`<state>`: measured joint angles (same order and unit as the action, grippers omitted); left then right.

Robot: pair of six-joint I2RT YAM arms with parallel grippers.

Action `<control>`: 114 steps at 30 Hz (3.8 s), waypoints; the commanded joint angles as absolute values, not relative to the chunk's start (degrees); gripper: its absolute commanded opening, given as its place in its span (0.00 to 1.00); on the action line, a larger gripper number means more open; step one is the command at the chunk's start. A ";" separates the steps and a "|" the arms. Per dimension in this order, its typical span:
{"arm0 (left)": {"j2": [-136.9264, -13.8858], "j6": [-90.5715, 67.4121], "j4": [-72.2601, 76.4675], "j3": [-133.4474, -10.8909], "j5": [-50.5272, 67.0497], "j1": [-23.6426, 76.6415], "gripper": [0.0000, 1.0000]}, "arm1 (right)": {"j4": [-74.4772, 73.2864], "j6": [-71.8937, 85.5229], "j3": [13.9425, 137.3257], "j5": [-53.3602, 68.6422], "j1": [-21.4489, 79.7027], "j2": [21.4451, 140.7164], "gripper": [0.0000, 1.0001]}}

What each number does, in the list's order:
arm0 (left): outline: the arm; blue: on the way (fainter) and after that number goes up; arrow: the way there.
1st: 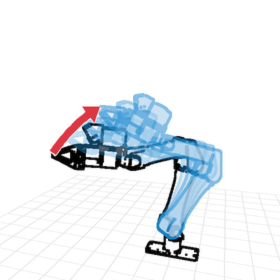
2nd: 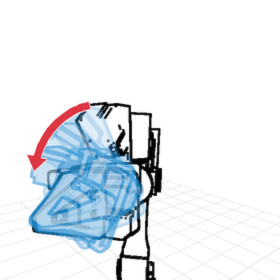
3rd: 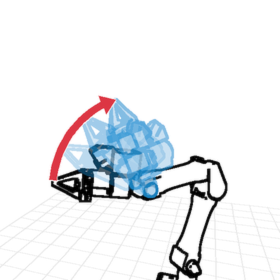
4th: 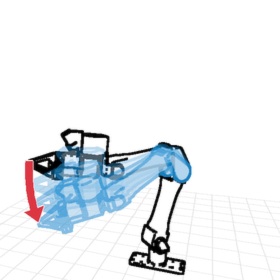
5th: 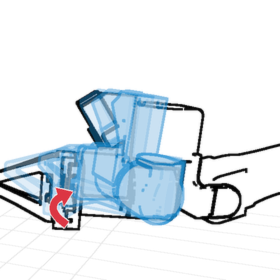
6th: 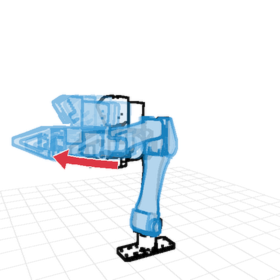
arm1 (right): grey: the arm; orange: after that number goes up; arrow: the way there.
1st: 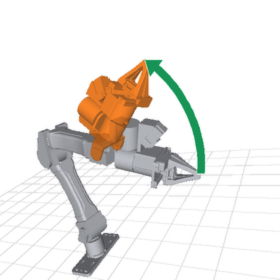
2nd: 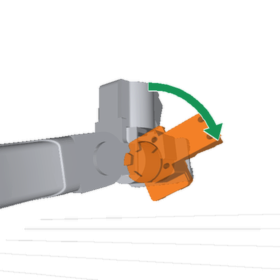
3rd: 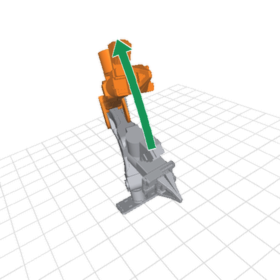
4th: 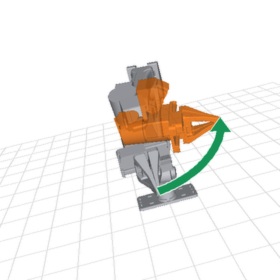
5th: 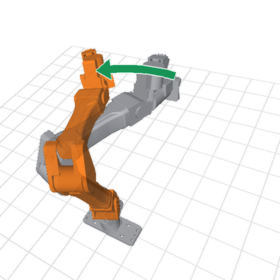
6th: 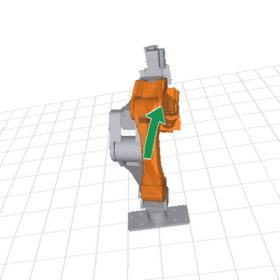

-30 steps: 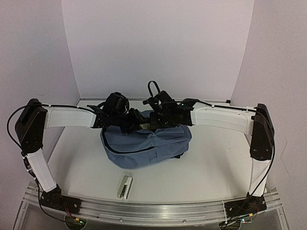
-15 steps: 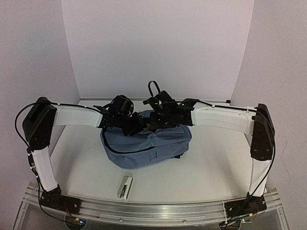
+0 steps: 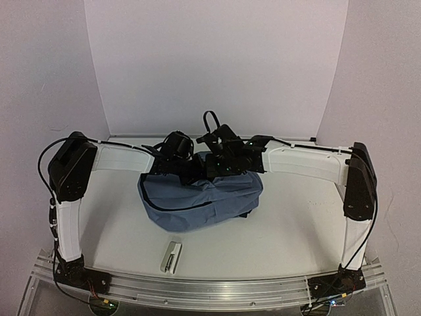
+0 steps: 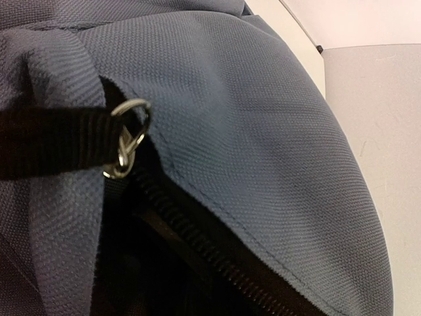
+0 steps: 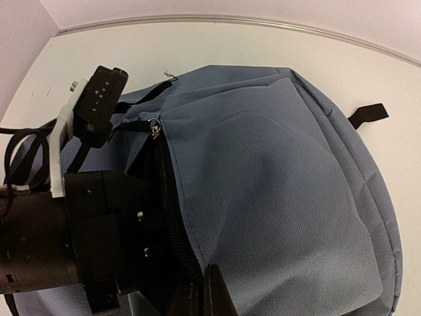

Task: Pack the student bag
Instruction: Place the personal item in the student bag, then pick up the stationery from the center of the board.

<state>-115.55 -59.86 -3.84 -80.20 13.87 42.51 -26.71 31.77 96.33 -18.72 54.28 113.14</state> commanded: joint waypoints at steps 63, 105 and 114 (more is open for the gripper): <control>-93.78 -65.36 -40.60 -54.59 0.54 74.31 0.92 | -20.70 32.37 88.69 -20.54 53.42 100.31 0.69; -75.47 -40.45 -36.75 -56.41 -12.21 77.31 0.42 | -11.49 39.82 64.86 30.43 45.02 83.32 0.68; -69.52 -45.45 -25.41 -52.37 -9.17 73.70 0.38 | 13.79 53.58 48.27 40.30 48.37 85.21 0.75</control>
